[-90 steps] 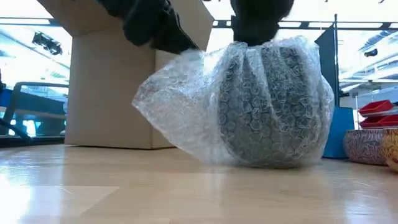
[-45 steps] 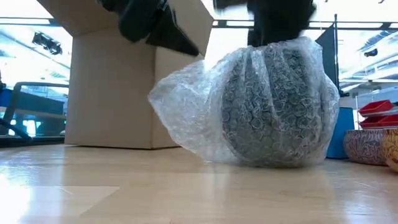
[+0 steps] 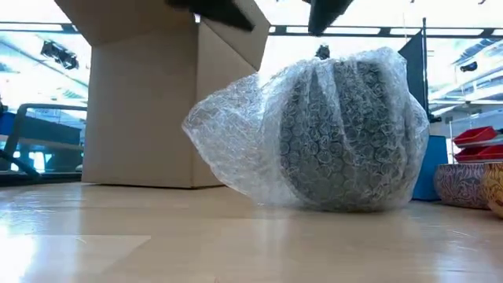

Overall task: Wrap mug
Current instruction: Wrap the mug with the bubble wrap

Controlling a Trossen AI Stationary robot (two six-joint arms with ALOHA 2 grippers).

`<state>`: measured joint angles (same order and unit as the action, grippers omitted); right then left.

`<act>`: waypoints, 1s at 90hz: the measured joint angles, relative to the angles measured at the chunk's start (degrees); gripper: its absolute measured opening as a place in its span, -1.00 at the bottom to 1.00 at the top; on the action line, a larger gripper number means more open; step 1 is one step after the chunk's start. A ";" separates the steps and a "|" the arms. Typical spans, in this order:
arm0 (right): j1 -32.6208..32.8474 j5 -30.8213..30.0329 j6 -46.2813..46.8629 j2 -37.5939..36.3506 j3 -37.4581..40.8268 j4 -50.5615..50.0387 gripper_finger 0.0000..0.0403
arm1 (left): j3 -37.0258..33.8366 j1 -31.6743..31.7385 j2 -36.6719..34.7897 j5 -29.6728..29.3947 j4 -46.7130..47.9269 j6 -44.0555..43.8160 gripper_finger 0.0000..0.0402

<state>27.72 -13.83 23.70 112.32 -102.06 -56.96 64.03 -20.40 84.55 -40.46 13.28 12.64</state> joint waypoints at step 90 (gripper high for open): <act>-4.59 2.42 -2.44 -0.04 10.96 8.07 -1.00 | 11.41 -11.57 -4.66 -7.82 32.94 -20.59 -0.27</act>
<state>23.13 -11.41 21.26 112.28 -91.10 -48.89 75.44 -31.97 79.90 -48.28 46.22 -7.94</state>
